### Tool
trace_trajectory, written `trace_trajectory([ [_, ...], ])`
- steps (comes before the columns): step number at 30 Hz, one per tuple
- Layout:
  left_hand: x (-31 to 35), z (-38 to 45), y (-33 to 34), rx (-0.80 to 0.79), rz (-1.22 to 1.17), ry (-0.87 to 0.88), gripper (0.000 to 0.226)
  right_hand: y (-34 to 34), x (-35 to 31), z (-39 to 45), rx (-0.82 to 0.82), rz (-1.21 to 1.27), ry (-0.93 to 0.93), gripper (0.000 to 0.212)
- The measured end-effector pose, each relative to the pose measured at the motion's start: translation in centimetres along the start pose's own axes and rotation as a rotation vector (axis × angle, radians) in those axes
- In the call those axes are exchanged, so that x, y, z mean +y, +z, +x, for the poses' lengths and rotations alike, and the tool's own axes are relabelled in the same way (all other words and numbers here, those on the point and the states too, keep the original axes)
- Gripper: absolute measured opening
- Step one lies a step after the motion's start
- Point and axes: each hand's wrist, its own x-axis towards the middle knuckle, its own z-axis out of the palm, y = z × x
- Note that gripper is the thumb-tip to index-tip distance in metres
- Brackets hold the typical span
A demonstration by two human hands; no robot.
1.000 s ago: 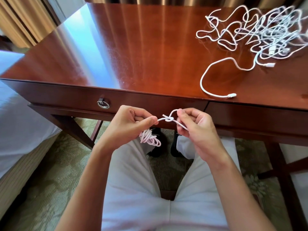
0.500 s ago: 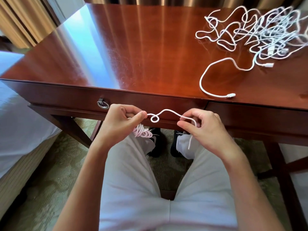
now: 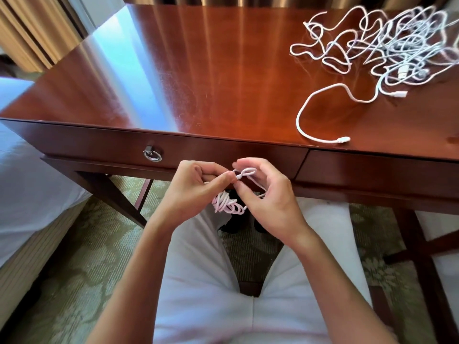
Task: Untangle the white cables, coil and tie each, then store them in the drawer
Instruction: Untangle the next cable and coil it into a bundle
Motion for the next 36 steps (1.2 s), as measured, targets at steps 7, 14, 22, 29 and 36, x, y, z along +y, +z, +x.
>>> trace_trajectory([
  [7,0.0,0.1,0.4,-0.034,-0.08,-0.023,0.017,-0.5,-0.3,0.5,-0.207,0.116,0.146,0.027],
  [14,-1.0,0.5,-1.2,0.144,0.142,0.001,0.015,-2.5,0.3,1.3,-0.029,-0.121,0.122,0.033],
  [22,-0.2,0.1,-2.3,0.027,0.096,-0.062,0.014,-3.4,0.6,1.4,-0.271,-0.927,0.212,0.025],
  [29,0.0,0.6,-0.7,-0.013,0.312,-0.119,0.018,0.6,2.2,0.1,0.048,-1.279,-0.086,0.037],
  [36,0.1,0.7,-0.9,-0.044,0.43,-0.147,0.025,0.1,3.8,0.4,-0.027,-0.843,-0.369,0.036],
])
